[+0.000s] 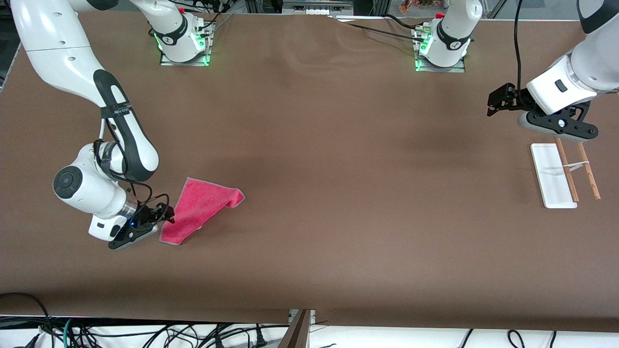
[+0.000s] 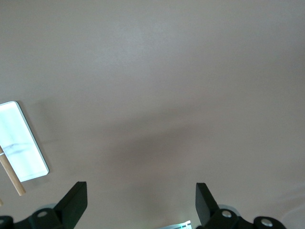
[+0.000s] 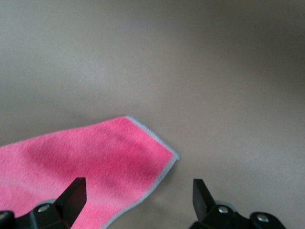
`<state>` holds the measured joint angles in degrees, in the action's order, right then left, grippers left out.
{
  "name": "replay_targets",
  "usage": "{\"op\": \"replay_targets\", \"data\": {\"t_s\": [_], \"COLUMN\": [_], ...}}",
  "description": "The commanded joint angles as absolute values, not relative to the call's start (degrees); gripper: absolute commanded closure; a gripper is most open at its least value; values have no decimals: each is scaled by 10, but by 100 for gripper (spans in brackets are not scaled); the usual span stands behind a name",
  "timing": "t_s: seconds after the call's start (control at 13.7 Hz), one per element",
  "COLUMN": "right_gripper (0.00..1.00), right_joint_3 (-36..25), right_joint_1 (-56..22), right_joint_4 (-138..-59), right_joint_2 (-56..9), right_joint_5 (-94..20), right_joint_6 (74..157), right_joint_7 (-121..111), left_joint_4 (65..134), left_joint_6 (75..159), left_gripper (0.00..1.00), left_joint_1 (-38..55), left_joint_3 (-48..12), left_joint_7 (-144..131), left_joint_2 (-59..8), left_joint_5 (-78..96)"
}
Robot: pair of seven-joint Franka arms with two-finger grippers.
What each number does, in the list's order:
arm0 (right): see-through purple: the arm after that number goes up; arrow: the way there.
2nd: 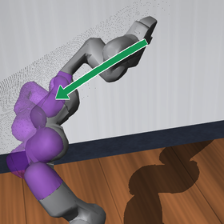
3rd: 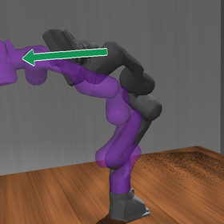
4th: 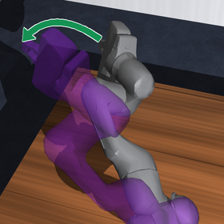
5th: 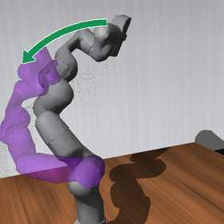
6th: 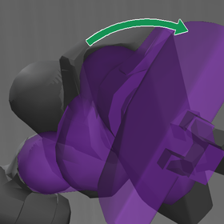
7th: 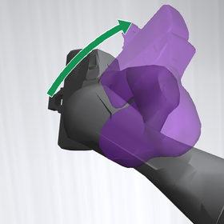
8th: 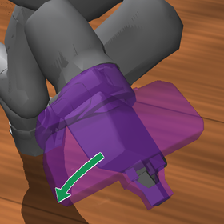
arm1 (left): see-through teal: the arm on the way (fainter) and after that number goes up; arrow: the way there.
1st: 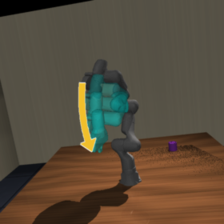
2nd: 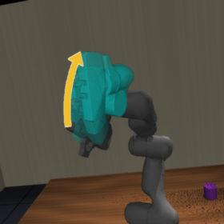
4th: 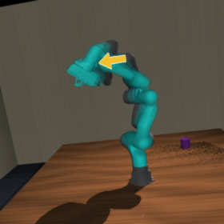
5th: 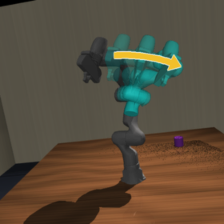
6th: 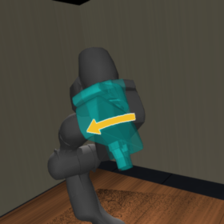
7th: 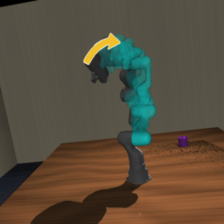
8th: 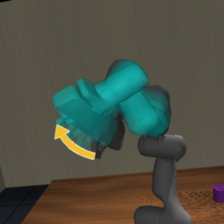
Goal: Pass towel and hang on rack
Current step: 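Close the right gripper on the towel corner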
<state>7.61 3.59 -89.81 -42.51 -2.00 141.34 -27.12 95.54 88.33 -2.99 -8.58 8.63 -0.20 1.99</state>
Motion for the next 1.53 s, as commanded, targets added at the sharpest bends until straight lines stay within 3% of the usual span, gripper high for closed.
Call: {"op": "replay_targets", "data": {"t_s": [0.0,0.29,0.44,0.58,0.87,1.02,1.31,1.46], "right_gripper": [5,6,14,33,83,99,100,100], "right_joint_3": [83,83,83,83,83,83,88,88], "right_joint_1": [42,45,46,45,45,45,38,29], "right_joint_4": [-844,-837,-838,-838,-838,-838,-835,-834], "right_joint_2": [-481,-501,-500,-500,-500,-499,-473,-437], "right_joint_5": [-30,-46,-52,-52,-52,-52,-52,-47], "right_joint_6": [1417,1429,1428,1427,1426,1425,1381,1315], "right_joint_7": [-280,-281,-284,-285,-285,-282,-267,-234], "left_joint_4": [946,946,946,946,946,946,946,946], "left_joint_6": [883,882,882,881,879,879,879,879], "left_gripper": [0,0,0,0,0,0,0,0], "left_joint_1": [-32,-33,-33,-33,-34,-35,-35,-36], "left_joint_3": [-88,-88,-87,-87,-88,-88,-87,-87], "left_joint_7": [88,88,88,88,88,88,88,88], "left_joint_2": [-7,-7,-7,-7,-7,-6,-6,-6], "left_joint_5": [11,11,11,11,11,11,11,11]}}
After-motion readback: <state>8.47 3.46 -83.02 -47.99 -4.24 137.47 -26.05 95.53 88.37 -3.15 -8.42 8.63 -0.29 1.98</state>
